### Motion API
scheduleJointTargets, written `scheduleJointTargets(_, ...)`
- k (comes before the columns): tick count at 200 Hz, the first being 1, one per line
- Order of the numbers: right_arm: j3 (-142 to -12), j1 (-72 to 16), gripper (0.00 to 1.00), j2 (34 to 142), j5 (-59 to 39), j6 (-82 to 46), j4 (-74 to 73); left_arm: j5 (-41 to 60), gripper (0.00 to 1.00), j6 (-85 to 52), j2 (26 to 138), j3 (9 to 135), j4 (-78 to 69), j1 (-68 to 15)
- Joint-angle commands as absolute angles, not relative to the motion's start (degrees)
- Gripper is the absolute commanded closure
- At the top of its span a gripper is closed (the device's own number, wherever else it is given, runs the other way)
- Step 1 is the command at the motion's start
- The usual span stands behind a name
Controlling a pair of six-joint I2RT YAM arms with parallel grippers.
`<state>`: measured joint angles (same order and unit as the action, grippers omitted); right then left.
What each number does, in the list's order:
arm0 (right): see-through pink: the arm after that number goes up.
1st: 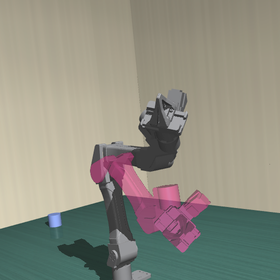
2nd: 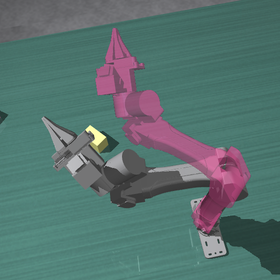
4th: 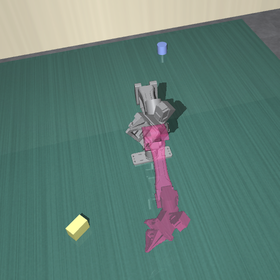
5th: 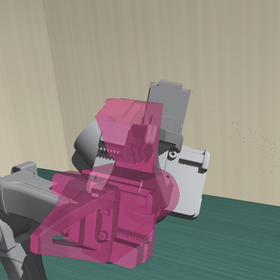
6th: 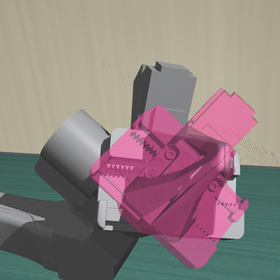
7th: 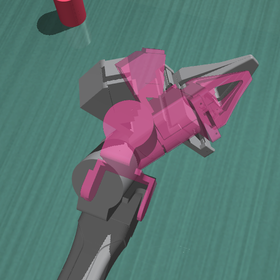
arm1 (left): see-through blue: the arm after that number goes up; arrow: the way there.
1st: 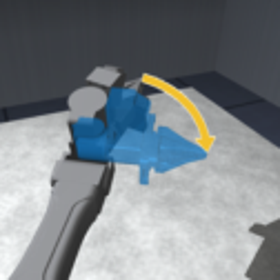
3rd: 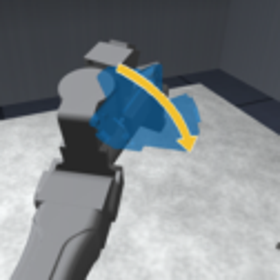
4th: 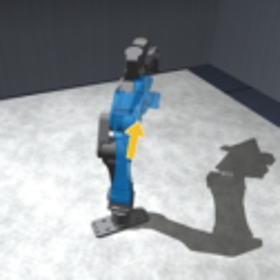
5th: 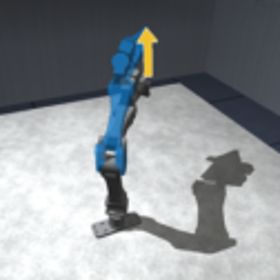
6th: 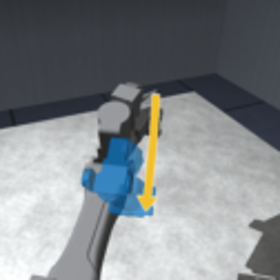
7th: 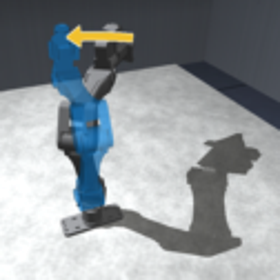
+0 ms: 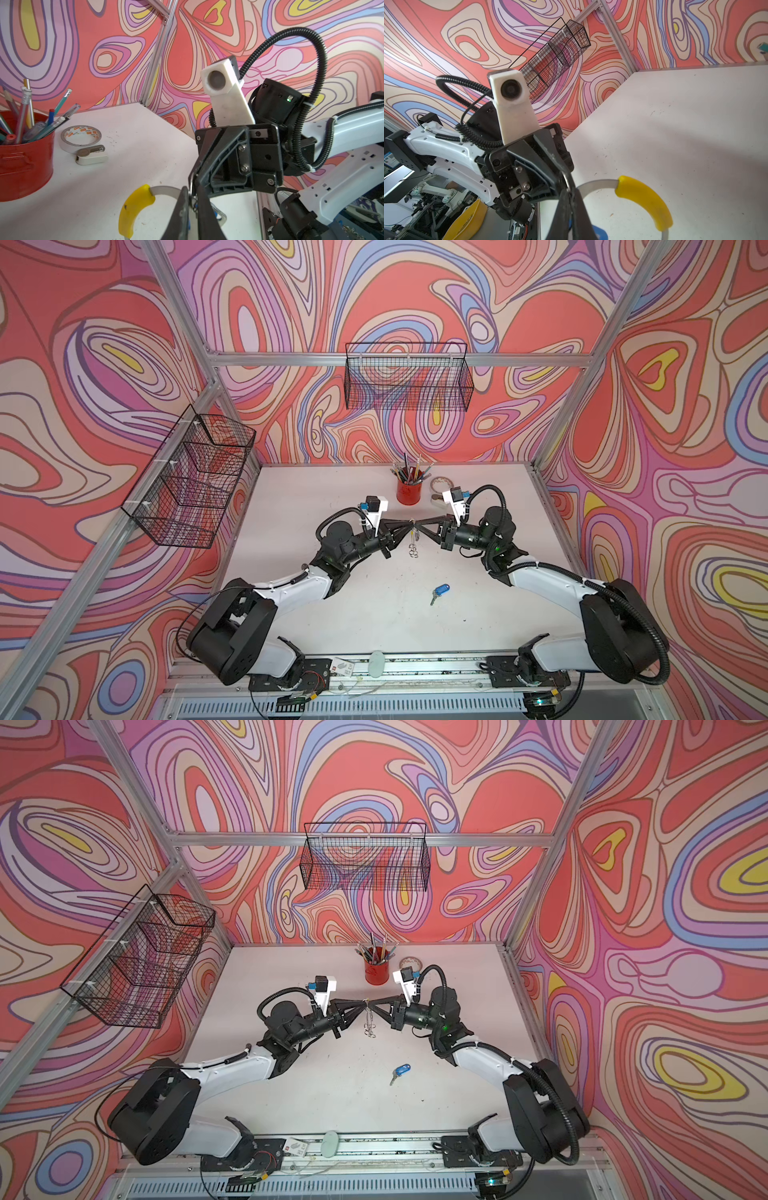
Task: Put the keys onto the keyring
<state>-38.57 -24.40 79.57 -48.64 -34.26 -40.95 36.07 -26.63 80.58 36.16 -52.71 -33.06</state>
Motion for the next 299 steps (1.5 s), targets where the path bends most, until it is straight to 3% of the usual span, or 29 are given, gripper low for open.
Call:
scheduleJointTargets(1, -38.47, -24.87, 1.00, 78.44, -45.29, -29.84, -41.04, 40.65, 0.73, -20.72, 76.38, 39.81, -33.55, -32.36)
scheduleJointTargets(37, -37.74, -24.86, 1.00, 79.10, -44.56, -27.68, -43.58, 39.06, 0.52, -11.37, 68.65, 43.16, -11.34, -30.49)
scheduleJointTargets(68, -35.92, -24.87, 1.00, 78.76, -44.64, -22.91, -44.73, 37.65, 0.44, 6.62, 63.89, 51.32, 13.59, -29.71)
scheduleJointTargets(91, -35.38, -24.94, 1.00, 77.39, -44.74, -16.70, -41.79, 35.19, 0.45, 23.15, 61.88, 55.34, 23.58, -29.71)
scheduleJointTargets(140, -33.05, -26.28, 1.00, 74.18, -43.09, -10.31, -41.35, 35.22, 0.50, 39.49, 70.23, 69.99, 35.82, -30.10)
scheduleJointTargets(212, -32.70, -29.62, 1.00, 72.46, -41.84, -6.24, -38.54, 34.81, 0.60, 49.30, 84.60, 85.93, 47.26, -34.18)
scheduleJointTargets(241, -32.70, -29.88, 1.00, 72.31, -42.01, -6.01, -38.34, 34.21, 0.71, 50.78, 87.64, 89.27, 50.95, -34.29)
scheduleJointTargets(299, -33.05, -30.06, 1.00, 73.07, -42.71, -6.09, -38.51, 34.30, 0.72, 51.16, 89.98, 90.96, 52.87, -35.15)
